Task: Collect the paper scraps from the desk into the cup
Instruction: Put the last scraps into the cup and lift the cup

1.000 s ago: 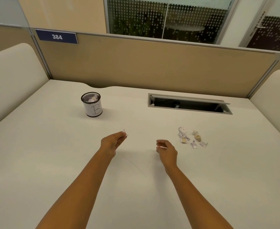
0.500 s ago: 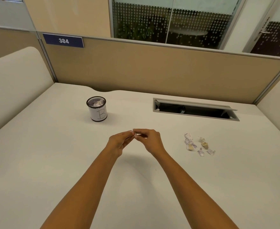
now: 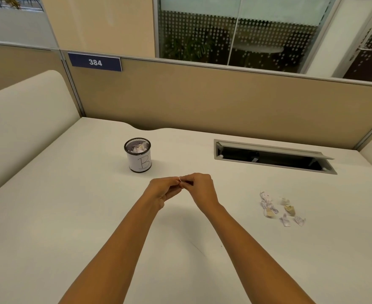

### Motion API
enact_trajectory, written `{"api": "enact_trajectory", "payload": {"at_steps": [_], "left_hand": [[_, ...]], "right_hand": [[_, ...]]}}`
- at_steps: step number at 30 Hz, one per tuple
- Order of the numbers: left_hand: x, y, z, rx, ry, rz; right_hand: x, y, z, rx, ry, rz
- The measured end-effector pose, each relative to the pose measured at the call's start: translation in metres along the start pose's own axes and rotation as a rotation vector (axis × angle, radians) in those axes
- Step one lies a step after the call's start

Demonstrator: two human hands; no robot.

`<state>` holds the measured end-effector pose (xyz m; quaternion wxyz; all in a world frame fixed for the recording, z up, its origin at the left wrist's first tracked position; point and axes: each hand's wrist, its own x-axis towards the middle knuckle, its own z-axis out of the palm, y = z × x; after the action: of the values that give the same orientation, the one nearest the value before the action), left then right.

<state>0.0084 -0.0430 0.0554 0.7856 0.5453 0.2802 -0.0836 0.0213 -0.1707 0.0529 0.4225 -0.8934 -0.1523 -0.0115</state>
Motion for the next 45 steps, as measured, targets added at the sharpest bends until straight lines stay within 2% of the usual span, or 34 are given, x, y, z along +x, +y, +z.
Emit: {"api": "enact_trajectory", "payload": {"at_steps": [4,8,11,14,17,18,20,23,26,28,31,36,39,45], "left_hand": [[0.007,0.012,-0.006,-0.040,-0.052,-0.042],[0.014,0.022,-0.012,-0.223,-0.101,-0.119],[0.020,0.029,-0.018,-0.321,-0.141,-0.147],[0.027,0.038,-0.024,-0.328,-0.161,-0.114],[0.034,0.049,-0.031,-0.323,-0.141,-0.014],[0.037,0.053,-0.033,-0.300,-0.104,0.036],[0.044,0.060,-0.039,-0.165,0.044,0.160],[0.057,0.063,-0.050,0.269,0.332,0.403],[0.074,0.063,-0.063,0.592,0.420,0.633],[0.088,0.065,-0.070,0.723,0.426,0.650],[0.107,0.067,-0.079,0.835,0.436,0.616],[0.123,0.067,-0.084,0.796,0.412,0.634],[0.128,0.065,-0.087,0.774,0.419,0.657],[0.132,0.064,-0.092,0.782,0.433,0.673]], "right_hand": [[0.014,0.000,0.011,-0.090,0.044,-0.052],[0.029,-0.002,0.024,-0.192,0.082,-0.131],[0.042,-0.004,0.031,-0.188,0.104,-0.120],[0.059,-0.012,0.035,0.118,0.165,0.096],[0.078,-0.023,0.033,0.715,0.153,0.439],[0.084,-0.028,0.033,0.892,0.126,0.527],[0.096,-0.037,0.034,1.072,0.079,0.608],[0.113,-0.049,0.040,1.140,0.037,0.603],[0.131,-0.058,0.051,1.138,0.022,0.589],[0.143,-0.061,0.062,1.044,0.029,0.565],[0.155,-0.065,0.080,0.628,0.075,0.445],[0.169,-0.068,0.105,0.030,0.101,0.136],[0.174,-0.064,0.115,-0.325,0.062,-0.058],[0.169,-0.065,0.123,-0.662,-0.097,-0.285]]}}
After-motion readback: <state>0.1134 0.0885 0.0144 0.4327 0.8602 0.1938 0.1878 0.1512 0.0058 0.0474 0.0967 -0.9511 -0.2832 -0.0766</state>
